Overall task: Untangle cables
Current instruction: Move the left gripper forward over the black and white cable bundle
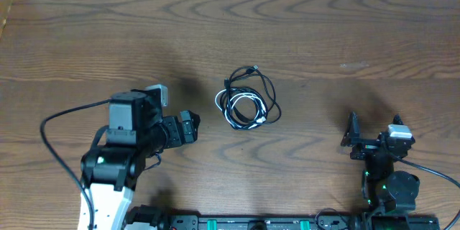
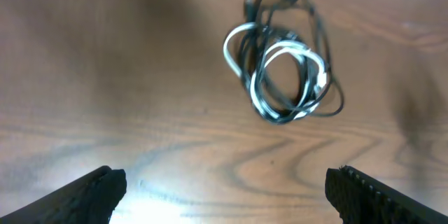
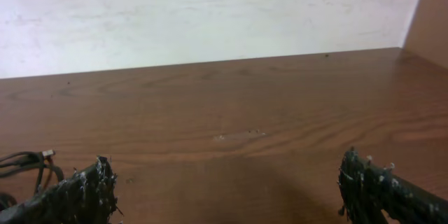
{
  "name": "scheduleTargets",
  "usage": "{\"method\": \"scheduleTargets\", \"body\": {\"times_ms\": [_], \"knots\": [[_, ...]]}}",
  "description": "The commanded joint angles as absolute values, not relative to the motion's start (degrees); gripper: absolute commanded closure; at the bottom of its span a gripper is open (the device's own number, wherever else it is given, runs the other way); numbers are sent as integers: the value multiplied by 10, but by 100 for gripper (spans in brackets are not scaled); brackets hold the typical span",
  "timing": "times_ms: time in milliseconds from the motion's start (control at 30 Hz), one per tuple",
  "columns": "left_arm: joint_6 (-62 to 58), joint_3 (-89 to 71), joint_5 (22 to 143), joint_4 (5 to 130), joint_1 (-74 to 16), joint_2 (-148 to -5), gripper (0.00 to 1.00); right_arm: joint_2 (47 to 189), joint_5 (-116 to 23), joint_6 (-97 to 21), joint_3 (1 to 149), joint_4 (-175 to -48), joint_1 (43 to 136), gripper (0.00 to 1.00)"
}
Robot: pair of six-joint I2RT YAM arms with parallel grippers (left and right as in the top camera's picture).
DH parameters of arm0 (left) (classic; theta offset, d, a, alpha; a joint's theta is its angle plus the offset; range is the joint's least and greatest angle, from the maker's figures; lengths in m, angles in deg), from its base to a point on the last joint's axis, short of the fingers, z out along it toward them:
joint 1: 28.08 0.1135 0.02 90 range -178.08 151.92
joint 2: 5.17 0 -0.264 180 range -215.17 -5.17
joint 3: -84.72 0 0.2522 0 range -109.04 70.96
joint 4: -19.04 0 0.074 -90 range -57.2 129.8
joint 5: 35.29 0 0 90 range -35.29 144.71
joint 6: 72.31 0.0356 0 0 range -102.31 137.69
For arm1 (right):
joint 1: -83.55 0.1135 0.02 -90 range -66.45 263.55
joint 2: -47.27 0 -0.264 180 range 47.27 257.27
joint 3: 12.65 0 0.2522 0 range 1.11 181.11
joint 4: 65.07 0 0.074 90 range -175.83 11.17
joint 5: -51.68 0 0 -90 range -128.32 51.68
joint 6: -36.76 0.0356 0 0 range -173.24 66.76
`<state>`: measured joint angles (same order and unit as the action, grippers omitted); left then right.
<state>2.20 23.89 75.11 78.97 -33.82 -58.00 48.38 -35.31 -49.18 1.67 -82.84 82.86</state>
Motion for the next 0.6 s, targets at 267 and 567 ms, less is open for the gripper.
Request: {"method": "scheduleTargets", "body": {"times_ms": [267,567], "knots": [[-26,194,690,816,-339,-640,3,485,-355,-497,14,-829,824,1],[-61,135,684,826,-358,-668,3,485,-355,-497,14,-829,824,1]]}}
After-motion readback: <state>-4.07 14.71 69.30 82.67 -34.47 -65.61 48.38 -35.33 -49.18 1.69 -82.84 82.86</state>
